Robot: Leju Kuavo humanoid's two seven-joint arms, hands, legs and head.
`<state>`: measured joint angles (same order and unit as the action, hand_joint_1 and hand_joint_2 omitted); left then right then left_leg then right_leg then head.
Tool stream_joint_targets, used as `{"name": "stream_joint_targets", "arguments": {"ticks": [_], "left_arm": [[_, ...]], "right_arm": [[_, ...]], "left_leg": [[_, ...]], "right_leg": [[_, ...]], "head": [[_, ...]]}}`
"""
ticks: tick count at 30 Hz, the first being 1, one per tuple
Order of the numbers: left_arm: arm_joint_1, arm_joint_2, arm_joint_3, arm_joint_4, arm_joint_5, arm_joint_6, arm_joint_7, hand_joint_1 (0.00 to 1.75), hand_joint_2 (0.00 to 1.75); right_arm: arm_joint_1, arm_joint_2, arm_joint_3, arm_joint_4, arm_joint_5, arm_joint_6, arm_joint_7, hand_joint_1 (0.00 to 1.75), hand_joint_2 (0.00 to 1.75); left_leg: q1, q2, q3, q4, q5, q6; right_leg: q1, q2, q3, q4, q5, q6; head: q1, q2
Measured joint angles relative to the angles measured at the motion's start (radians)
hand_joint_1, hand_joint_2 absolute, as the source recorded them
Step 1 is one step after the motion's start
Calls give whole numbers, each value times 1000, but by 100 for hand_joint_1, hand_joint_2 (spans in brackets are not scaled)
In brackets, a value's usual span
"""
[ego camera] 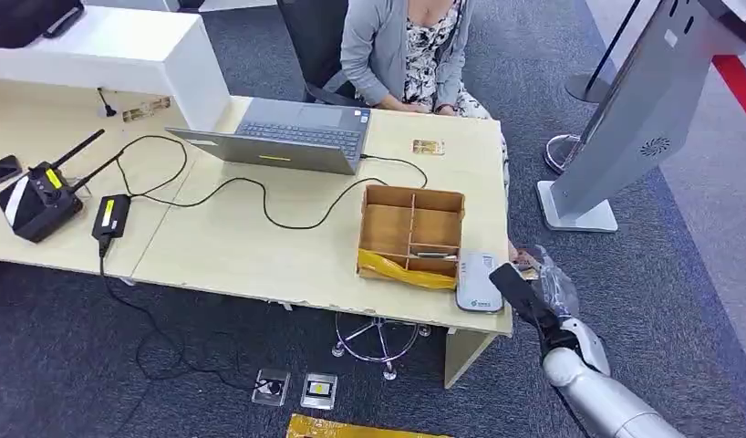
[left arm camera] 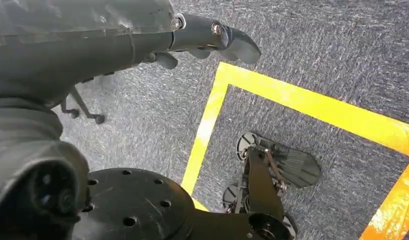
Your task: Pass the card to the sensor for recognition and then transmit it.
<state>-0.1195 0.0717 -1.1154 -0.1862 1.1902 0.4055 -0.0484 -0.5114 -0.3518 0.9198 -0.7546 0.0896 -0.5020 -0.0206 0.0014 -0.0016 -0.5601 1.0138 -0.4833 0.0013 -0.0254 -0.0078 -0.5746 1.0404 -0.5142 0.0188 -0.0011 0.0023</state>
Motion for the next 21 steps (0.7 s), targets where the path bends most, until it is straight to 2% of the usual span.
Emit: {"name": "stream_joint_targets", "arguments": {"ticks": [6, 15, 18, 21], "left_arm": [[0, 0, 0, -2, 5, -1, -2, 0, 0], [0, 0, 0, -2, 8, -7, -17, 0, 0], [0, 0, 0, -2, 6, -17, -23, 0, 0], [0, 0, 0, -2, 3, -21, -29, 0, 0]], "right_arm": [[-27, -10, 26, 44, 41, 1, 46, 175, 175], [-68, -18, 41, 81, 45, -3, 41, 175, 175], [-96, -21, 42, 81, 82, -2, 61, 175, 175], [-137, -24, 43, 66, 129, 16, 112, 175, 175]], "left_leg": [[0, 0, 0, 0, 0, 0], [0, 0, -1, 0, 0, 0], [0, 0, -1, 0, 0, 0], [0, 1, -1, 0, 0, 0]], "right_leg": [[0, -1, 0, 0, 0, 0], [0, 0, 0, 0, 0, 0], [0, 0, 0, 0, 0, 0], [0, 1, -1, 0, 1, 0]], "head": [[0, 0], [0, 0], [-1, 0], [0, 0]]}}
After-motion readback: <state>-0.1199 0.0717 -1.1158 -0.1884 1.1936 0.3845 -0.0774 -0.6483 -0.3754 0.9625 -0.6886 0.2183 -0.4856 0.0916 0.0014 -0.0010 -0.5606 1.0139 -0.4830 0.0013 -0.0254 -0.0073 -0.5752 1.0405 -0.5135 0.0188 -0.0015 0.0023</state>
